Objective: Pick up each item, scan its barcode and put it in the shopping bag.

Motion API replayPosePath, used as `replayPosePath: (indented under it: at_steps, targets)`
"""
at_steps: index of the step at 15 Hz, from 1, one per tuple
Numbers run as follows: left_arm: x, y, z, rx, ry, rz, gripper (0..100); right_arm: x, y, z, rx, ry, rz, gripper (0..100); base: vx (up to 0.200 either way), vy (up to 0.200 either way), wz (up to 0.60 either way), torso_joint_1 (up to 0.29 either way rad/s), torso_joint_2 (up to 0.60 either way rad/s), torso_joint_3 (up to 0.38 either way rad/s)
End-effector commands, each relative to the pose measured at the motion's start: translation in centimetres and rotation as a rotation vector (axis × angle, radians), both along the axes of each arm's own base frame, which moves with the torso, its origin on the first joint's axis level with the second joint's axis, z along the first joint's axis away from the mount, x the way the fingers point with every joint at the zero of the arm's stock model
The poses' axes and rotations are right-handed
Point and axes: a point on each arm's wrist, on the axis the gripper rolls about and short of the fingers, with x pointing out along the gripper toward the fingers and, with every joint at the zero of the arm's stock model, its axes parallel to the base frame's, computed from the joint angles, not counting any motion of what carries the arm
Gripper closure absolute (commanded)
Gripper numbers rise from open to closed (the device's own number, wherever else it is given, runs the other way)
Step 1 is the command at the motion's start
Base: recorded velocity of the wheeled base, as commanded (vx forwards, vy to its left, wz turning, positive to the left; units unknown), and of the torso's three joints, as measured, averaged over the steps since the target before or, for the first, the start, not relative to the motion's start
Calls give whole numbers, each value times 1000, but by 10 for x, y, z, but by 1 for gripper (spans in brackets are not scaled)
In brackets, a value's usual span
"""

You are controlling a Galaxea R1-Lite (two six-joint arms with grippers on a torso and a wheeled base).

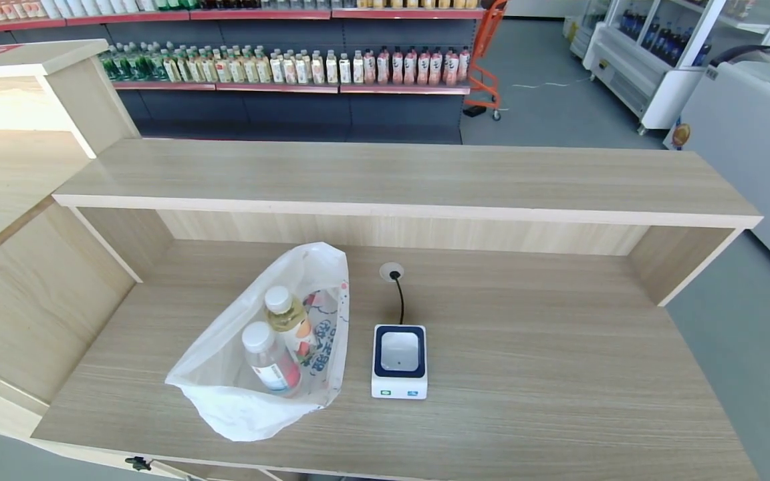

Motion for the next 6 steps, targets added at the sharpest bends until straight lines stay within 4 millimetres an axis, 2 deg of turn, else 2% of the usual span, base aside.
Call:
replayPosePath:
  at_steps: [1,6]
  targets:
    - [0,0,0,0,0,1,0,0,0,0,0,2,2,100,0,0,0,0,0,0]
    - [0,0,0,0,0,1,0,0,0,0,-7,2,1,100,0,0,0,0,0,0]
